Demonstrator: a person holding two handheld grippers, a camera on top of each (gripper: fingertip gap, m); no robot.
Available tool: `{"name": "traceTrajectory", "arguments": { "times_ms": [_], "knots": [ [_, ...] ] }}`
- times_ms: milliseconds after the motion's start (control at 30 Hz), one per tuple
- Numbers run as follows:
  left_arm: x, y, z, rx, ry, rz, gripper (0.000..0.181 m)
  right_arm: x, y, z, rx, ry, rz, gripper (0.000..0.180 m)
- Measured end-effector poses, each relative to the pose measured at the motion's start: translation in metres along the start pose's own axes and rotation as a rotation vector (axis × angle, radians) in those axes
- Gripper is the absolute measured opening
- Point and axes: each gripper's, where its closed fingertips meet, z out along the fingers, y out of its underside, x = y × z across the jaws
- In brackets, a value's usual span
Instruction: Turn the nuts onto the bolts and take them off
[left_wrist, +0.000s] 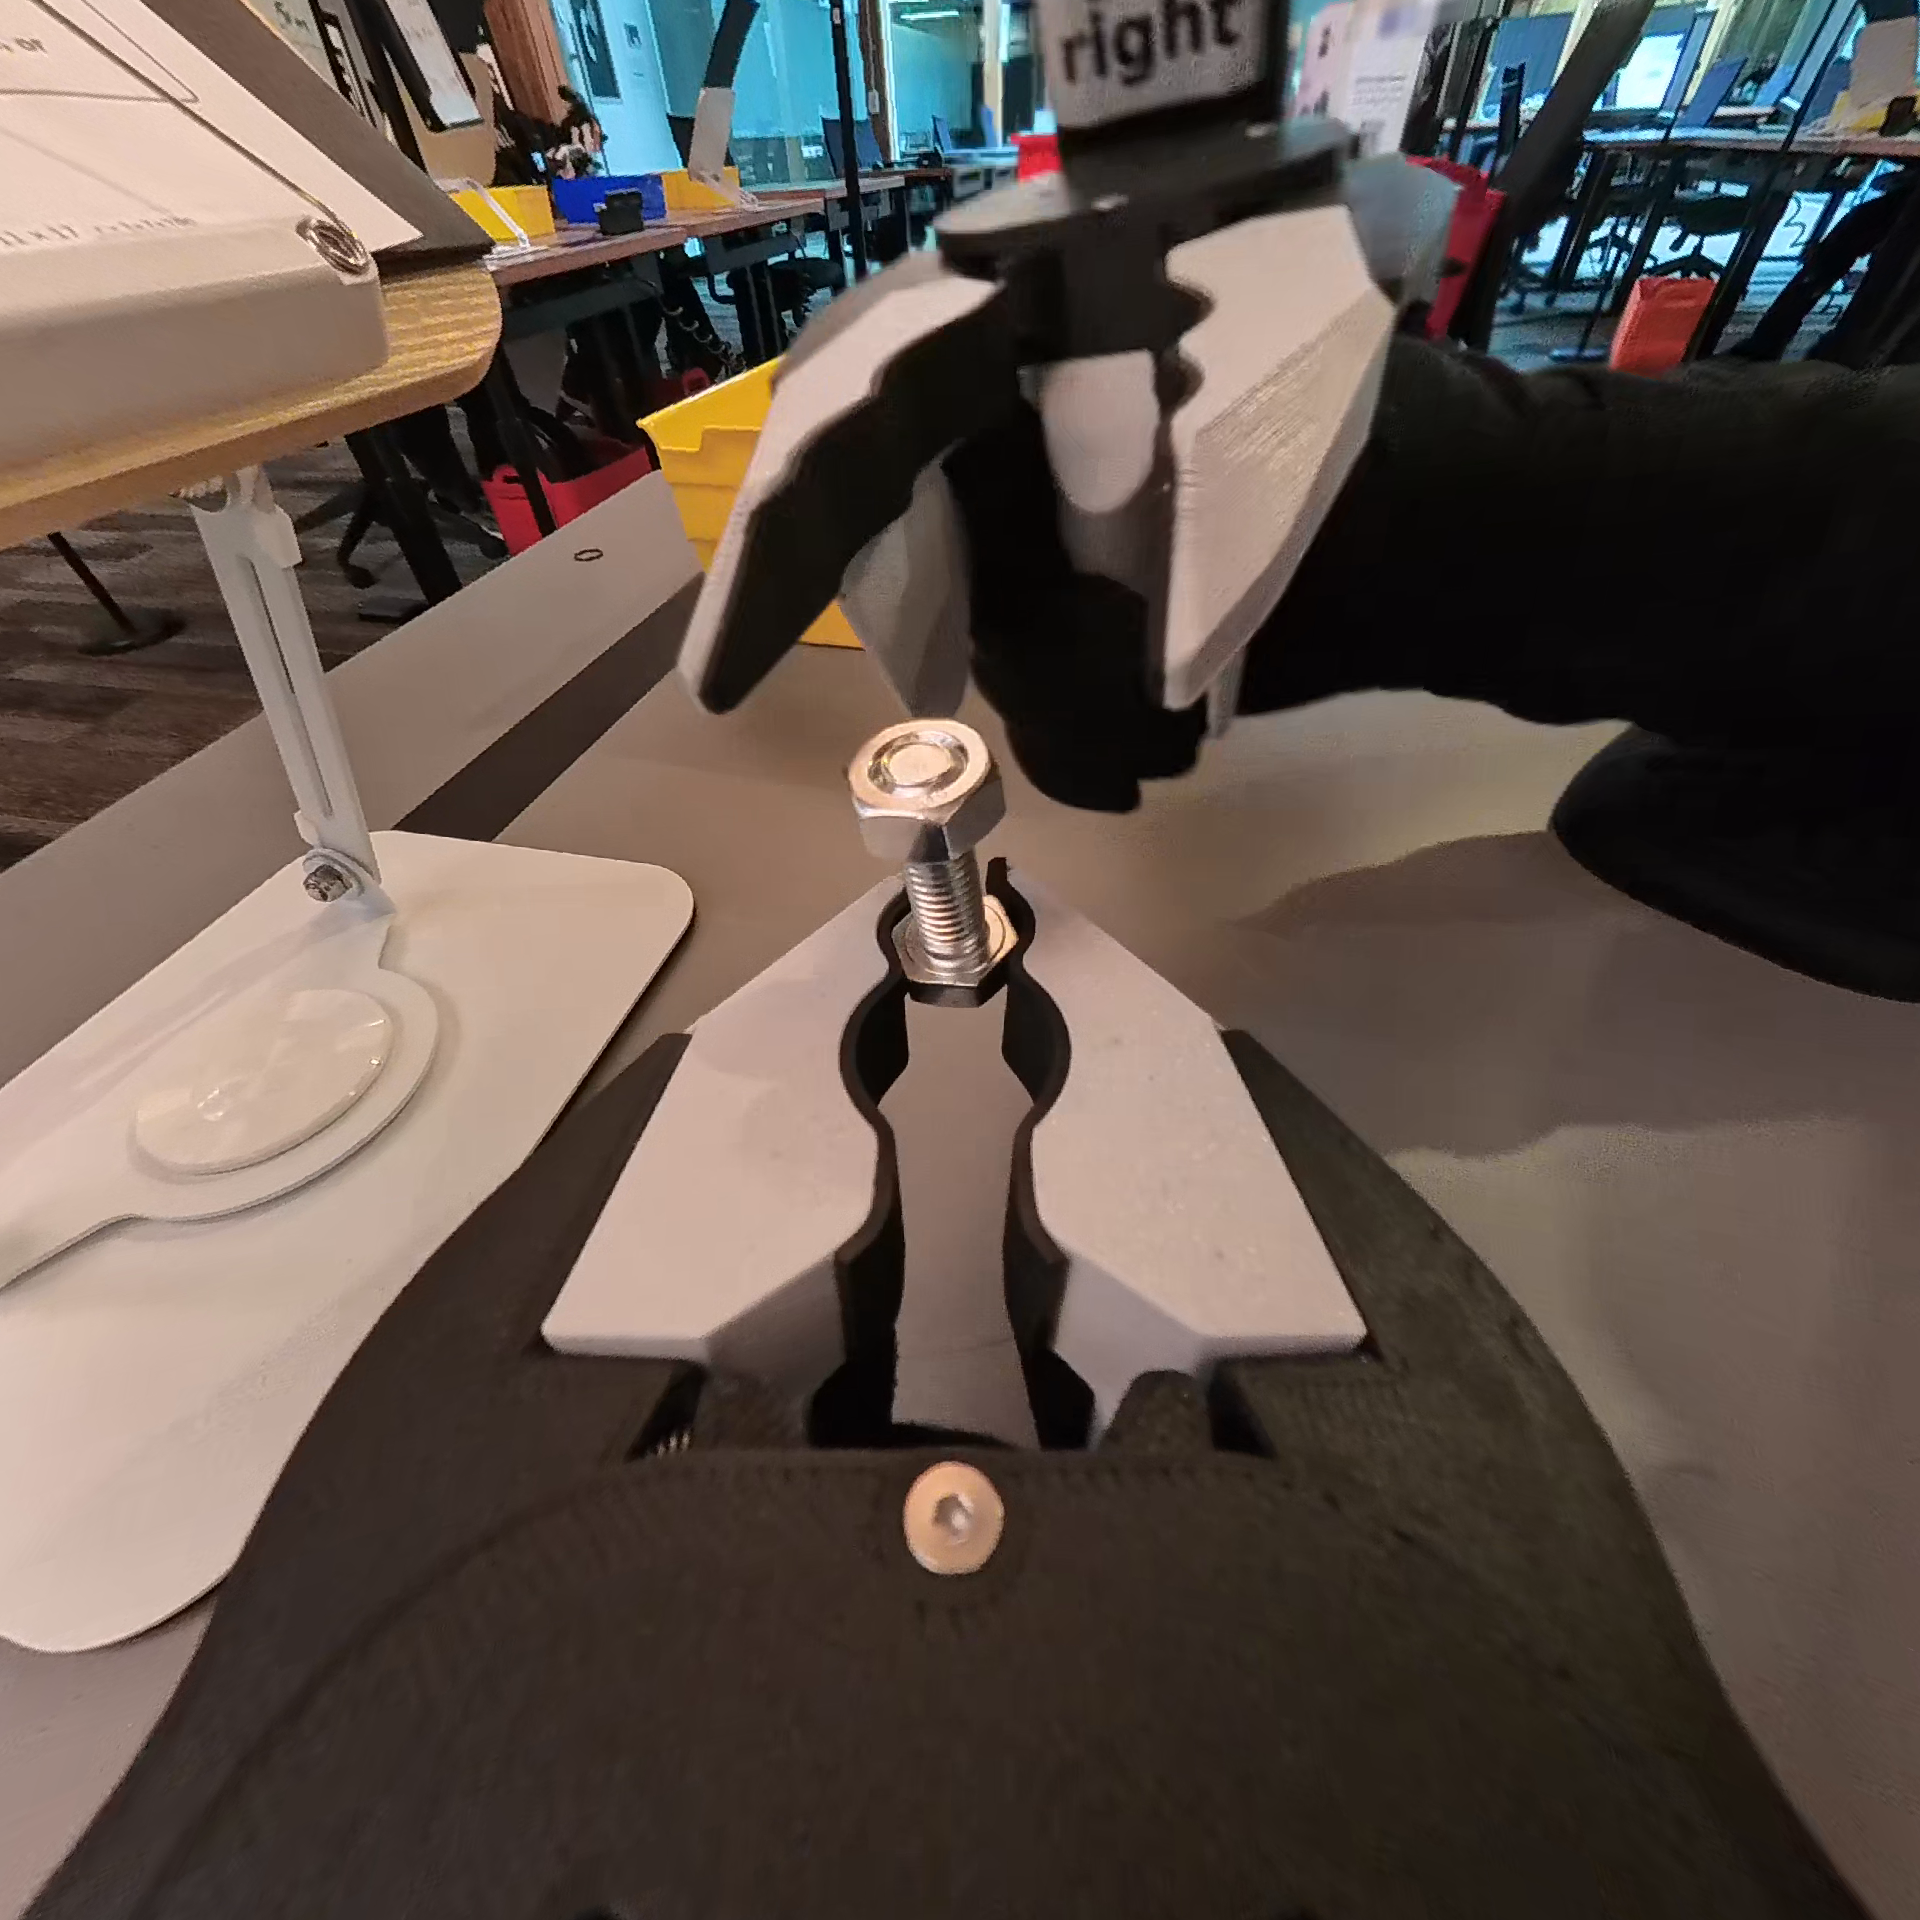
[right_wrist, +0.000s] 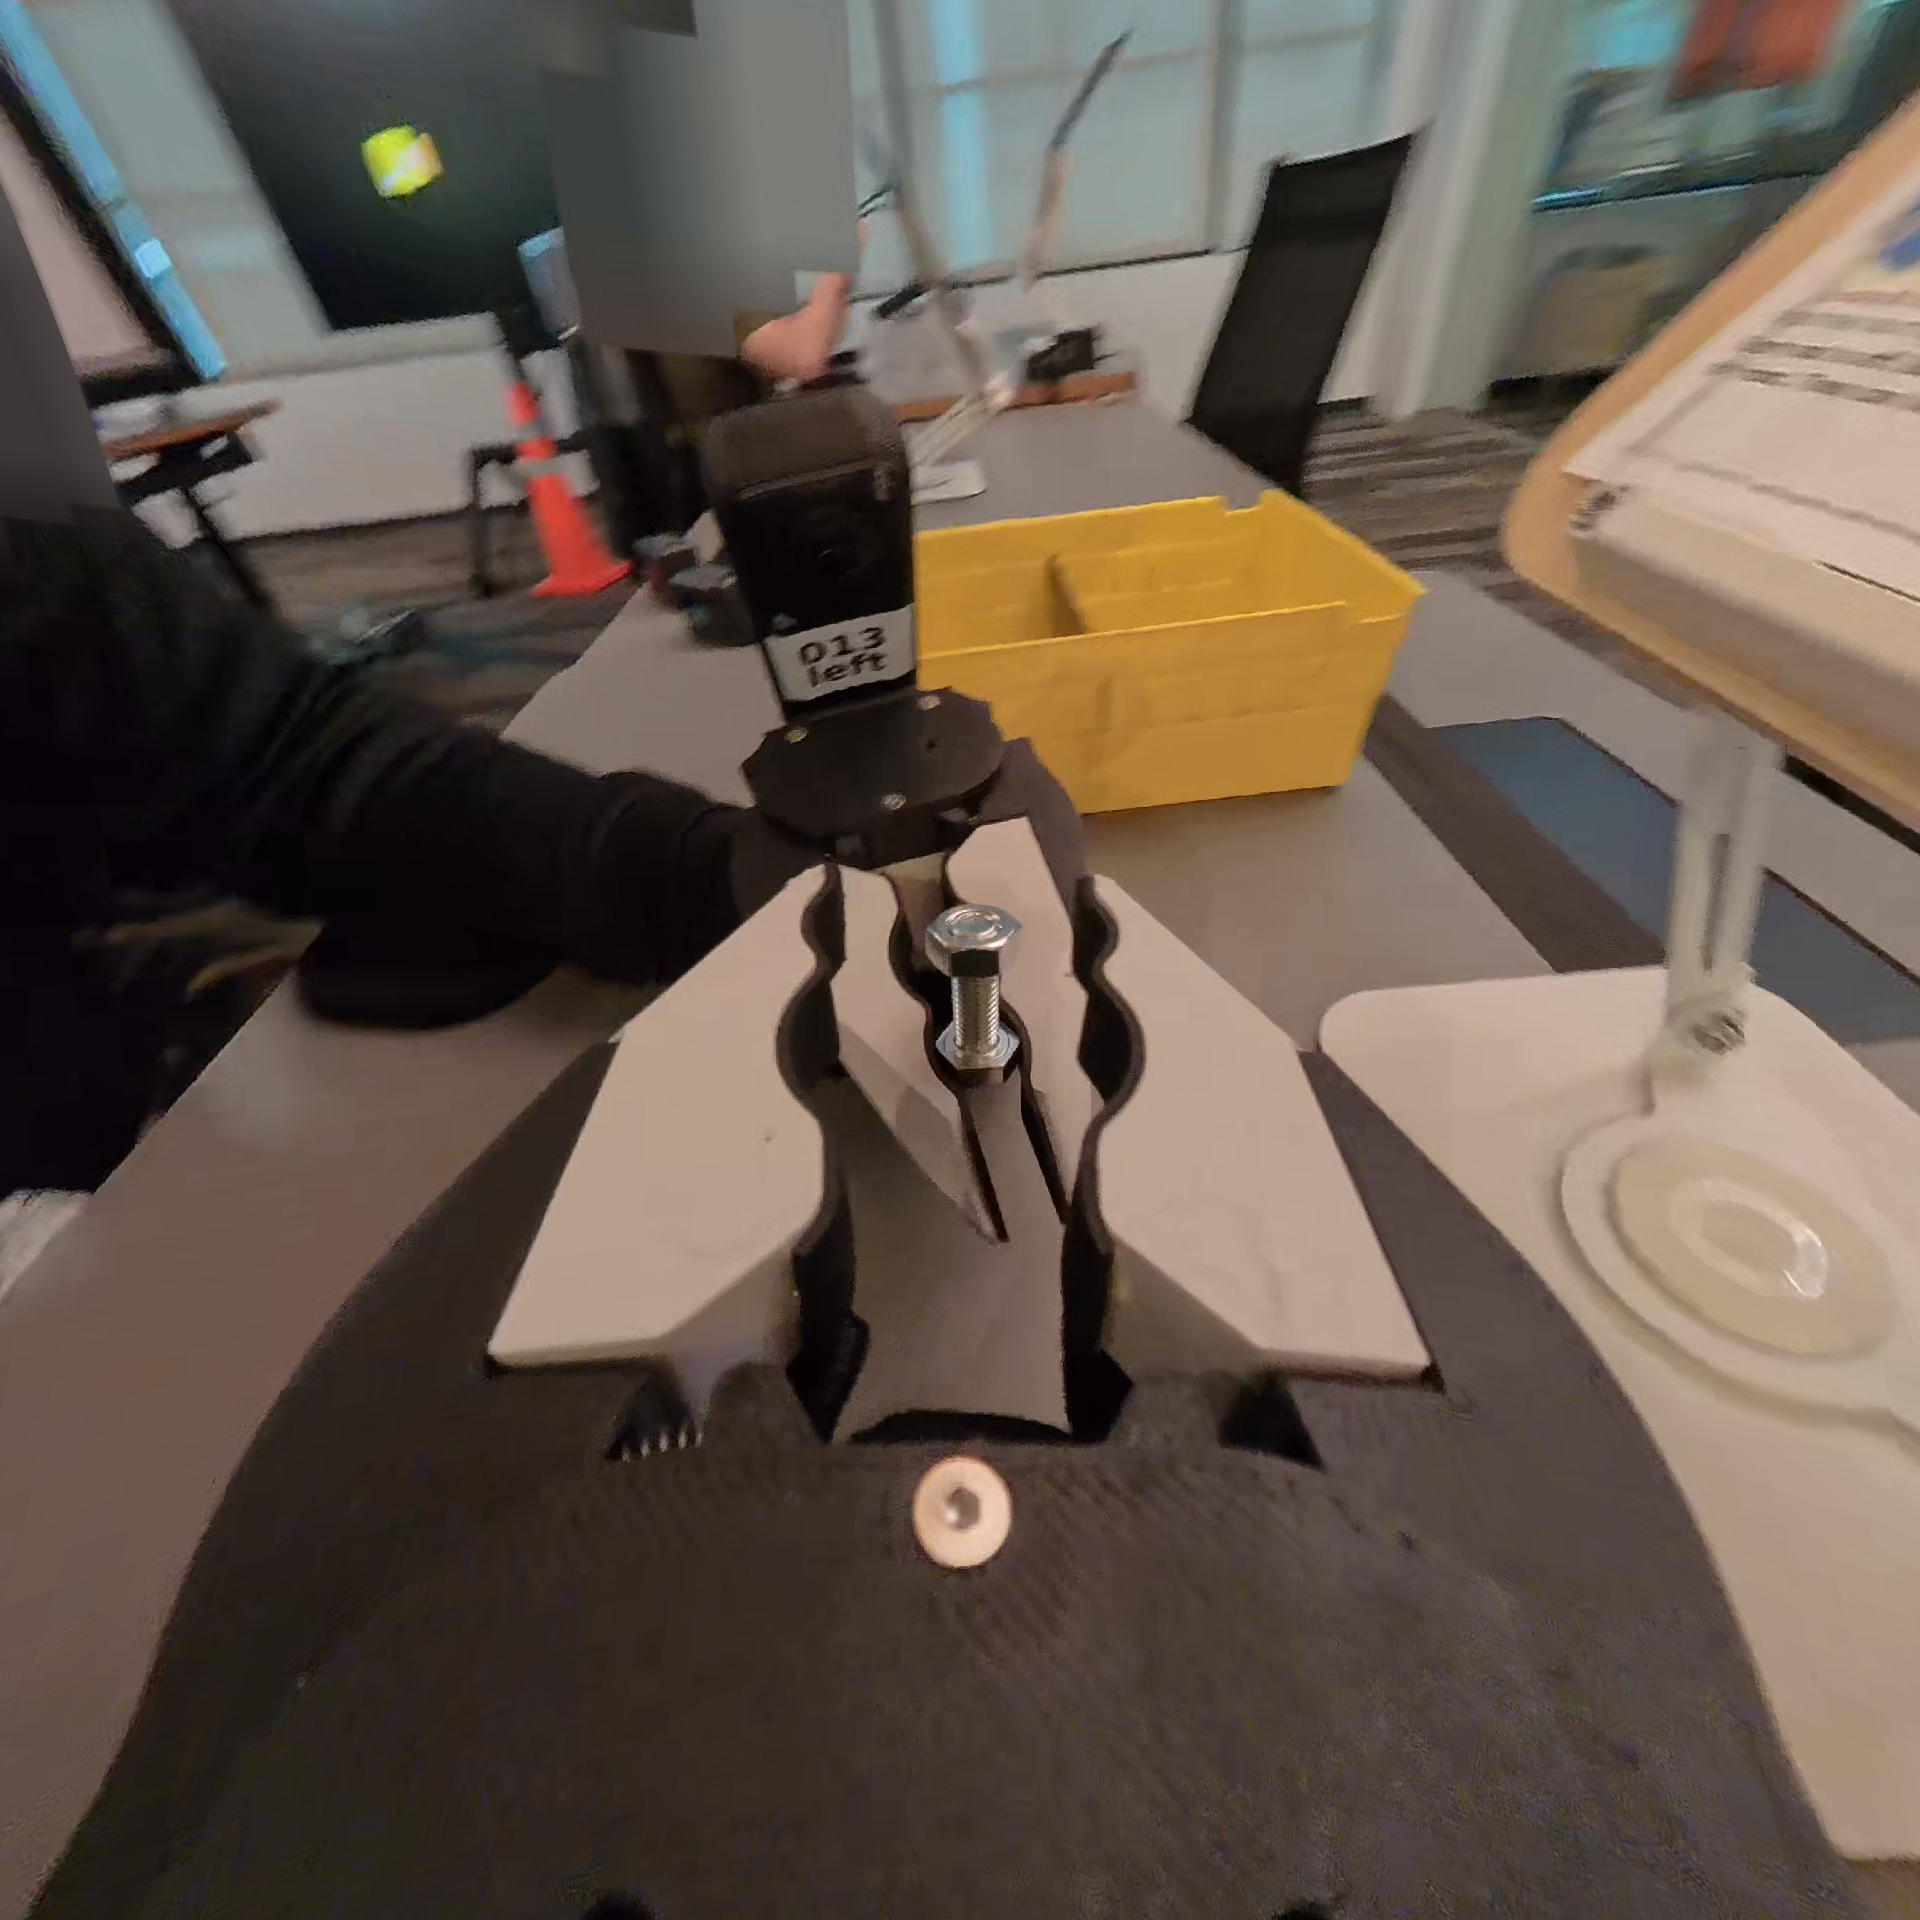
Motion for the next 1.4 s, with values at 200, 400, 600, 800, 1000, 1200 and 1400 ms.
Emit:
{"name": "traceTrajectory", "arguments": {
  "times_ms": [200,400,600,800,1000,1200,1400],
  "knots": [
    [0.001,0.001,0.000,-0.004,0.009,0.002,0.011,0.003,0.009,-0.001,-0.105,-0.281,-0.029,0.034],
    [0.002,0.001,0.000,-0.005,0.013,0.001,0.011,-0.005,0.018,0.004,-0.177,-0.481,-0.027,0.015],
    [-0.001,-0.001,-0.002,0.008,0.003,-0.007,0.010,-0.002,0.015,0.005,-0.159,-0.443,-0.027,0.015],
    [-0.004,-0.002,-0.002,0.013,-0.016,-0.011,0.010,0.002,0.014,0.007,-0.112,-0.231,-0.037,0.015],
    [-0.003,-0.004,-0.002,0.020,-0.017,-0.006,0.011,0.003,0.011,0.004,-0.043,-0.027,-0.016,0.015],
    [-0.004,-0.005,-0.002,0.026,-0.023,-0.010,0.010,0.007,0.010,0.001,0.082,0.198,0.025,0.015],
    [-0.005,-0.002,-0.002,0.013,-0.030,-0.006,0.010,0.010,0.012,0.002,0.167,0.471,0.035,0.015]
  ]
}}
